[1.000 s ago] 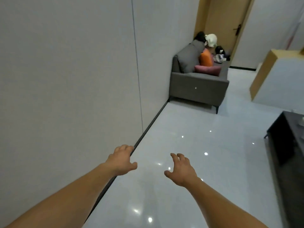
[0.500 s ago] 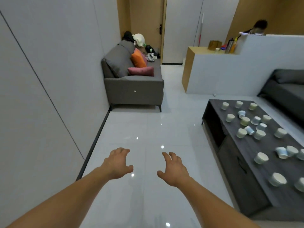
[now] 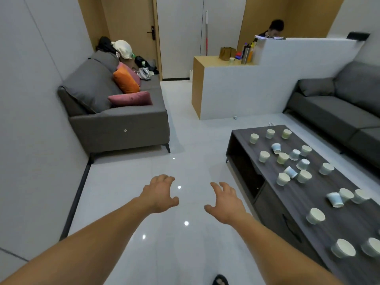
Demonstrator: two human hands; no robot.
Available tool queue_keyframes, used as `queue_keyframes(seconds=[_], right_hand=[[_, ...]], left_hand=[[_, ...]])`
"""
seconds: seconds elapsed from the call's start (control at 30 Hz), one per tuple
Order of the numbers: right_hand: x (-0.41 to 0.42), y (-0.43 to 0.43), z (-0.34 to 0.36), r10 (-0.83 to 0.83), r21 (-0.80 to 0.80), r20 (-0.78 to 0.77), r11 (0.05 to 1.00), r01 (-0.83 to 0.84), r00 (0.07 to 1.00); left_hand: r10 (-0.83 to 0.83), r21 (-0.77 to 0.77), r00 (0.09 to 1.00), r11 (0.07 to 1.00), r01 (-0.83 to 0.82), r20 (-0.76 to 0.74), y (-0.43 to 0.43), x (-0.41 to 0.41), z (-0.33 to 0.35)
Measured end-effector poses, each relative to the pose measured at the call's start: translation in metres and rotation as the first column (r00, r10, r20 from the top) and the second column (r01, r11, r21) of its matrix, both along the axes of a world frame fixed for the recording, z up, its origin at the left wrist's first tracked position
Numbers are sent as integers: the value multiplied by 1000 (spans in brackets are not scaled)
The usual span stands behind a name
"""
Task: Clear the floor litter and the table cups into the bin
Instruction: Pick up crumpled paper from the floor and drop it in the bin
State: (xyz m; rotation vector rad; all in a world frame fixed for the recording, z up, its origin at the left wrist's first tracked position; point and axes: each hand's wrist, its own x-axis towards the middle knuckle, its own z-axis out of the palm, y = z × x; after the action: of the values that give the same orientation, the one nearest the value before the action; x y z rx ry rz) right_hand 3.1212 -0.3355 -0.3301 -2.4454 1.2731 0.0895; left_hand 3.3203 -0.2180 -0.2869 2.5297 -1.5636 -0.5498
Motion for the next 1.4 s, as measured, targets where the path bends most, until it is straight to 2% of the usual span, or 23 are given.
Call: queue_keyframes(seconds=[0.33, 0.57, 0.87, 1.13, 1.4], right_hand=[[67, -224, 27, 29, -15, -34, 999, -30, 999], [159, -354, 25, 29, -47, -42, 998, -31, 999], [276, -512, 41, -79, -44, 8, 996, 80, 997], [333, -678, 24, -153, -12, 1, 988, 153, 988], [384, -877, 23, -131, 5, 21, 991, 131, 991]], left_hand=[[3, -49, 1000, 999, -3, -11, -227, 49, 20], [-28, -64, 1000, 998, 27, -9, -366, 141, 9], [-143, -89, 989, 985, 145, 18, -545, 270, 21], [-214, -7, 974, 977, 215, 71, -721, 338, 8], [-139, 0, 987, 990, 139, 81, -912, 383, 7]])
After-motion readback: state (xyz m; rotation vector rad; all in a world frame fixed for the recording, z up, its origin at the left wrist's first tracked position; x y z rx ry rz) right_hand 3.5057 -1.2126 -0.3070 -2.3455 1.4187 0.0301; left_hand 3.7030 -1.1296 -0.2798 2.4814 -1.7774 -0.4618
